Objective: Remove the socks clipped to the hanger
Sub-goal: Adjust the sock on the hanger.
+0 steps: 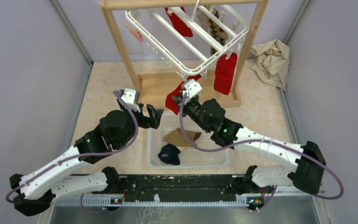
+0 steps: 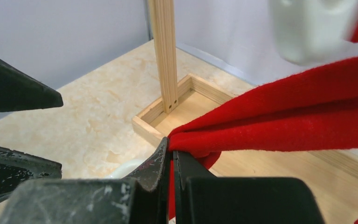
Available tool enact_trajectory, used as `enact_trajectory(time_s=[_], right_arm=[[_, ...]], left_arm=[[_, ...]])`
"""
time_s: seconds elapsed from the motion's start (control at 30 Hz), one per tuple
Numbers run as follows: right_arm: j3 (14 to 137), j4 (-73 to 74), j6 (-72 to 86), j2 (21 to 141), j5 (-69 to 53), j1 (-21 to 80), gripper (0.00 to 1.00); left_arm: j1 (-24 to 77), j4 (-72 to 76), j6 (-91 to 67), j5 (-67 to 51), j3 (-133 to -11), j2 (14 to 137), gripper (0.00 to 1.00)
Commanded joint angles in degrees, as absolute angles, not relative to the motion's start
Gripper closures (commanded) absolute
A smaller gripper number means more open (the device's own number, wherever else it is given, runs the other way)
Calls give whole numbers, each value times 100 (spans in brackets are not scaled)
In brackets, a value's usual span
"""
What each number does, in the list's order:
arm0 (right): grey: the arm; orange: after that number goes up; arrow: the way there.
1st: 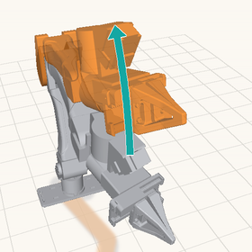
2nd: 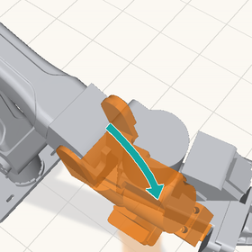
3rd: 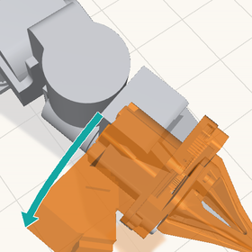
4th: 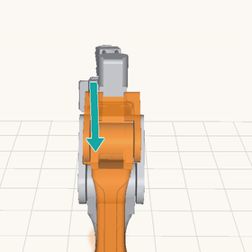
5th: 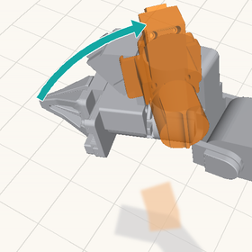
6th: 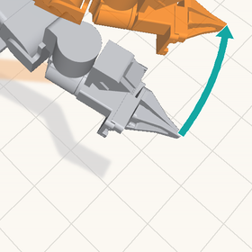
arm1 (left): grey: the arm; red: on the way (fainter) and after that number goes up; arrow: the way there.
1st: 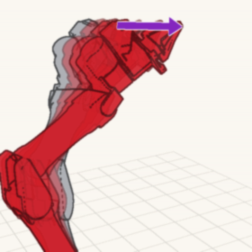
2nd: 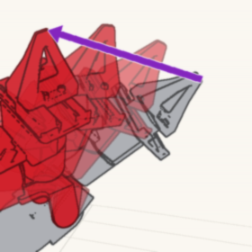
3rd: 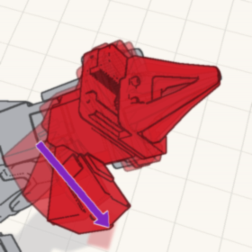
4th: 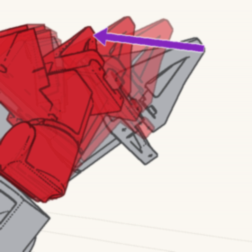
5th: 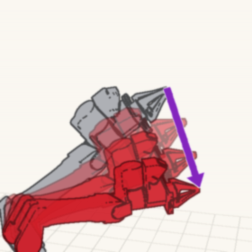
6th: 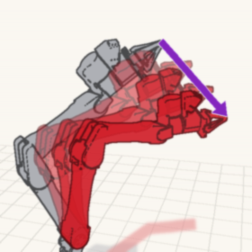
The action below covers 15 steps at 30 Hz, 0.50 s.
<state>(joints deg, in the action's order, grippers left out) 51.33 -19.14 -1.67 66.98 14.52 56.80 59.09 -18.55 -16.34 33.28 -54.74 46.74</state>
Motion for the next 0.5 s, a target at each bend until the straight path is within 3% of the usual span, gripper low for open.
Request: enact_trajectory(time_s=[0.0,0.47], right_arm=[[5729,-1788,-650,7072,2168,6132,100],[6125,-1909,-1113,7674,2782,7289,100]], left_arm=[[5878,-2284,-1749,3494,-5713,4474,4],[5876,-2469,-1642,3680,-5880,4350,4]])
